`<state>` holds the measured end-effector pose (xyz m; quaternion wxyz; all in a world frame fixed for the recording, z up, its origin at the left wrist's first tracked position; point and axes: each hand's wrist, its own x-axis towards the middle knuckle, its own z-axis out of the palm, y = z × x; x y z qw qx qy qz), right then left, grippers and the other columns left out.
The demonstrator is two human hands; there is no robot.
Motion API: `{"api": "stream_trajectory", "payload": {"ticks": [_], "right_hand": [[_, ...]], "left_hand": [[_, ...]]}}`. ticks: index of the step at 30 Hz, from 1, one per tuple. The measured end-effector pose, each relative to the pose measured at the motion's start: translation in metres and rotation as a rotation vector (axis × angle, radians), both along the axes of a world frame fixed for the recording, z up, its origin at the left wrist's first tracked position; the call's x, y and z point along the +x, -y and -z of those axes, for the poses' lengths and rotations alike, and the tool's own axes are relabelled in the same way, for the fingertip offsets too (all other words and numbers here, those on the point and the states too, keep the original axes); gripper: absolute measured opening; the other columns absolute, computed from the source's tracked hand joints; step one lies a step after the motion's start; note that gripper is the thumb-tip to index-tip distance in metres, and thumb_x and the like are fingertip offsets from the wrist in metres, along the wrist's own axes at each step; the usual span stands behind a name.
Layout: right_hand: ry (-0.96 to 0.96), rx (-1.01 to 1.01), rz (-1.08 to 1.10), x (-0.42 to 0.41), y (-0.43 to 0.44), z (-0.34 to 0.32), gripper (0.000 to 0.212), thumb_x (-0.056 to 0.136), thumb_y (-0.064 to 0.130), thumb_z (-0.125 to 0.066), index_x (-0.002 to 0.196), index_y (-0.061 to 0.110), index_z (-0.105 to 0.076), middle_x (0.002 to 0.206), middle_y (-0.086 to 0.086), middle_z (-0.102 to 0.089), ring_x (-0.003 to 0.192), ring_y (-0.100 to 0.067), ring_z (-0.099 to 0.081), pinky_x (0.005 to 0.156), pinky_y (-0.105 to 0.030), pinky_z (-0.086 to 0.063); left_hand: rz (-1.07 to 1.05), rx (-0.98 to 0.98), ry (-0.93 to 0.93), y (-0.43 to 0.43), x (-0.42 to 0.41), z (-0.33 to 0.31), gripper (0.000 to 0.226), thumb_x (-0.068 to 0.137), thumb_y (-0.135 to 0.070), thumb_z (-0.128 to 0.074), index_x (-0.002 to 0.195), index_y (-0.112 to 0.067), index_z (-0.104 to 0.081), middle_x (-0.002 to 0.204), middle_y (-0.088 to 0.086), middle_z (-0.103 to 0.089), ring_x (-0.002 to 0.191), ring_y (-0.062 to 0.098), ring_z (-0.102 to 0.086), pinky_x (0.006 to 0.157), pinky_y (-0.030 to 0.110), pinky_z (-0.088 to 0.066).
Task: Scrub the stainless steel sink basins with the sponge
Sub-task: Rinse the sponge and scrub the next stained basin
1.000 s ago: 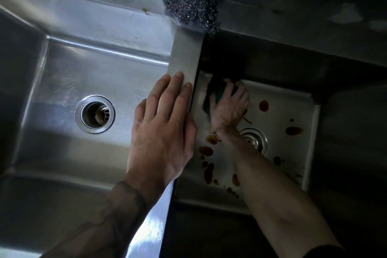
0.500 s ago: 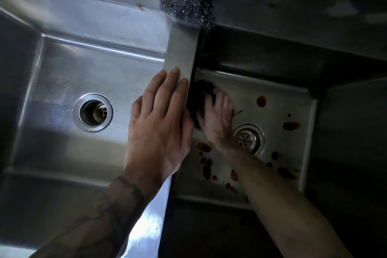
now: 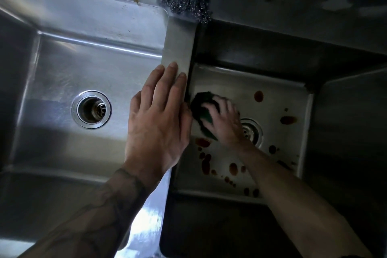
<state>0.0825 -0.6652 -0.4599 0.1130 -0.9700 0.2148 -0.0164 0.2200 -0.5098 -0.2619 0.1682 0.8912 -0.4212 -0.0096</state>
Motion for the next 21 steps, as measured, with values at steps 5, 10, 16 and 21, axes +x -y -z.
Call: {"api": "stream_trajectory", "payload": {"ticks": [5,10,16,21], "right_hand": [[0.06,-0.025,0.584,0.049,0.002,0.001,0.054,0.094,0.05,-0.049,0.138,0.018,-0.051,0.139,-0.018,-0.048,0.125,-0.035,-0.044,0.104,-0.047,-0.041],[0.017,0.002,-0.055,-0.008,-0.041,0.004,0.063,0.087,0.042,-0.066,0.142,0.021,-0.044,0.142,-0.014,-0.045,0.12,-0.036,-0.047,0.101,-0.048,-0.043],[0.041,-0.025,0.531,0.031,0.005,0.004,0.052,0.096,0.046,-0.056,0.139,0.017,-0.051,0.14,-0.02,-0.048,0.125,-0.039,-0.046,0.105,-0.049,-0.042],[0.074,-0.002,0.081,0.0,-0.056,0.003,0.056,0.09,0.035,-0.064,0.139,0.016,-0.046,0.139,-0.018,-0.048,0.119,-0.037,-0.047,0.101,-0.048,-0.042]], "left_hand": [[0.0,-0.004,0.004,0.001,0.0,0.001,0.048,0.103,-0.025,-0.057,0.148,-0.008,-0.056,0.162,0.009,-0.047,0.153,0.031,-0.04,0.111,0.051,-0.045],[0.01,0.0,0.001,0.0,0.001,0.0,0.048,0.103,-0.025,-0.054,0.148,-0.008,-0.056,0.163,0.01,-0.047,0.153,0.032,-0.041,0.111,0.052,-0.046],[0.004,-0.008,-0.001,0.001,0.001,0.001,0.046,0.104,-0.025,-0.056,0.148,-0.007,-0.057,0.162,0.011,-0.048,0.153,0.032,-0.041,0.11,0.052,-0.046],[0.016,0.009,-0.019,0.0,0.001,-0.002,0.048,0.104,-0.024,-0.053,0.149,-0.007,-0.055,0.164,0.011,-0.046,0.154,0.032,-0.039,0.109,0.054,-0.046]]}}
